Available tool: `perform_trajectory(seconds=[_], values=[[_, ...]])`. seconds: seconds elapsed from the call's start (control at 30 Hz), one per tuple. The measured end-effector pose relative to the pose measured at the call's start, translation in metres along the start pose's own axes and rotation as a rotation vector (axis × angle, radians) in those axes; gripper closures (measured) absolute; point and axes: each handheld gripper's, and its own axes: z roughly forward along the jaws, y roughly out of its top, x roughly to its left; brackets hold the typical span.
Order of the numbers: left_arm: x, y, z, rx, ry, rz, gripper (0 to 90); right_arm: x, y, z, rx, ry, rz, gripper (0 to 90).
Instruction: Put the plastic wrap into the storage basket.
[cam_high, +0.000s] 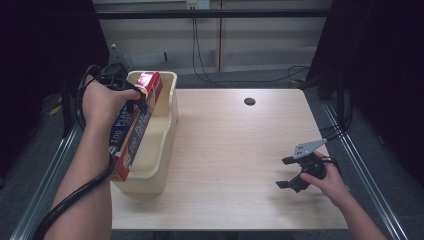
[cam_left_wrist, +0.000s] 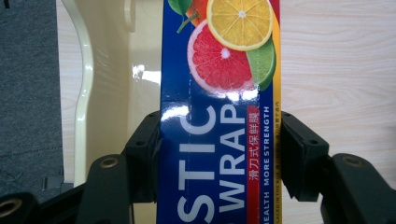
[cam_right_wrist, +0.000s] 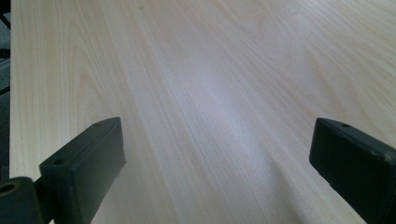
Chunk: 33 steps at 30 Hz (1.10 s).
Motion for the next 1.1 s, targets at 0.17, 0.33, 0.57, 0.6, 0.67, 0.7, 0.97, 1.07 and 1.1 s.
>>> perform_trajectory(seconds=[0.17, 0.33, 0.57, 0.6, 0.67, 0.7, 0.97, 1.07, 1.1], values=[[0.004, -0.002, 0.001, 0.005, 0.008, 0.008, 41.0, 0.0, 0.0, 0.0, 0.001, 0.001, -0.002, 3.2], [0.006, -0.004, 0.003, 0.004, -0.001, -0.01, 41.0, 0.0, 0.0, 0.0, 0.002, -0.001, -0.002, 3.2], [0.008, -0.006, 0.008, 0.011, -0.002, -0.015, 41.0, 0.001, 0.001, 0.001, 0.0, -0.001, -0.003, 3.3], [0.009, -0.006, 0.009, 0.009, -0.006, -0.019, 41.0, 0.001, 0.001, 0.001, 0.0, -0.001, -0.003, 3.3], [0.009, -0.006, 0.011, 0.013, -0.008, -0.019, 41.0, 0.001, 0.001, 0.001, 0.001, -0.002, -0.002, 3.3], [0.01, -0.006, 0.012, 0.012, -0.006, -0.016, 41.0, 0.001, 0.001, 0.001, 0.001, -0.001, -0.003, 3.3], [0.01, -0.008, 0.02, 0.02, -0.016, -0.007, 40.9, 0.001, 0.001, 0.001, 0.0, 0.001, -0.008, 3.3], [0.01, -0.009, 0.023, 0.023, -0.02, -0.011, 41.0, 0.001, 0.001, 0.001, -0.002, -0.001, -0.008, 3.3], [0.009, -0.009, 0.024, 0.025, -0.02, -0.018, 40.9, 0.001, 0.001, 0.001, 0.0, 0.001, -0.009, 3.3]])
